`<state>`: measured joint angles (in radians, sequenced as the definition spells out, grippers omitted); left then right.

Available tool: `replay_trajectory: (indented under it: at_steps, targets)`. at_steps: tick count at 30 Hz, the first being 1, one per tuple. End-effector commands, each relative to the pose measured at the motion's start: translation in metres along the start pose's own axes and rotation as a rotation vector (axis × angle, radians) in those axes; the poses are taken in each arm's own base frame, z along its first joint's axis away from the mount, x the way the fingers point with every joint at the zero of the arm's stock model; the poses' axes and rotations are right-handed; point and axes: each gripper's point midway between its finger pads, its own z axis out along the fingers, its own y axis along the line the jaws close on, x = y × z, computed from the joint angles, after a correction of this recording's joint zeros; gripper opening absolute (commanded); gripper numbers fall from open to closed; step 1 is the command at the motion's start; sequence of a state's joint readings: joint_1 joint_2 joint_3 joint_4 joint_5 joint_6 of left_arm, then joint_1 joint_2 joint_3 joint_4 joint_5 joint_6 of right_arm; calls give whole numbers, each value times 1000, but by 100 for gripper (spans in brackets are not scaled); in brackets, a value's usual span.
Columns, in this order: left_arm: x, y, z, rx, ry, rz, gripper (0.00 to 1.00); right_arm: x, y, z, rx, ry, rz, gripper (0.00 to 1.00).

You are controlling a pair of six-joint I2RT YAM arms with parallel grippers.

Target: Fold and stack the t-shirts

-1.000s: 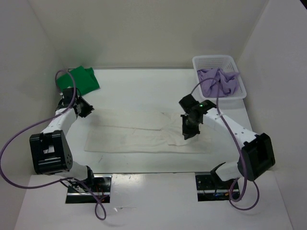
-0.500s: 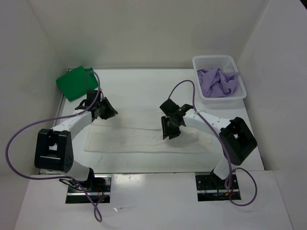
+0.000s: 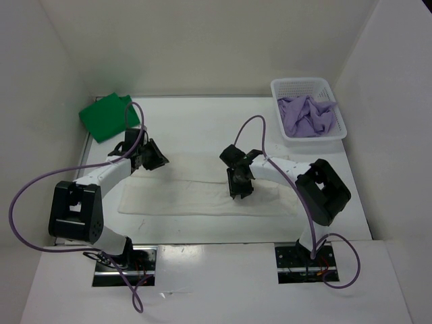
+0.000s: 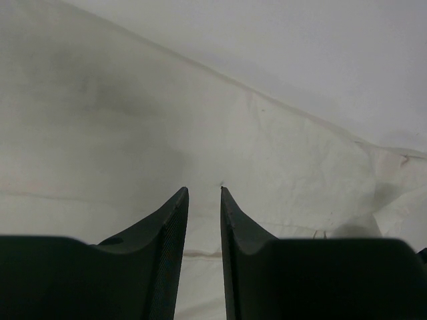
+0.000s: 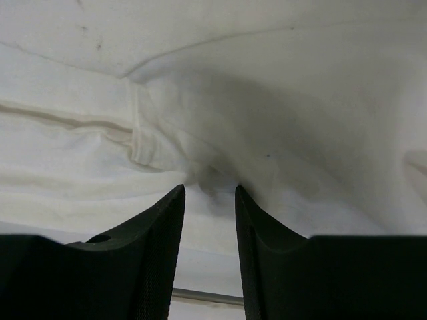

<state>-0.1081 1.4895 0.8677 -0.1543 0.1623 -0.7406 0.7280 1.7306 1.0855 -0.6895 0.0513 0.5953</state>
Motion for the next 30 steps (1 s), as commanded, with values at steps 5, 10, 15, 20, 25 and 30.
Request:
replay_trajectory:
  at_steps: [5, 10, 15, 20, 25, 30]
  targets:
    - [-1, -2, 3, 17, -4, -13, 33, 7, -5, 0, 35, 13, -1, 33]
    - [-9, -7, 2, 21, -24, -10, 33, 9, 0, -8, -3, 21, 0, 17]
    - [-15, -10, -1, 25, -44, -6, 33, 17, 1, -10, -22, 61, -29, 2]
    - [-32, -25, -7, 53, -79, 16, 33, 15, 25, -37, -145, 82, -50, 0]
    - [-51, -28, -13, 63, -97, 22, 33, 23, 49, -63, -290, 154, -112, 0]
    - [-62, -32, -16, 68, -116, 29, 33, 30, 51, -57, -304, 197, -109, 2]
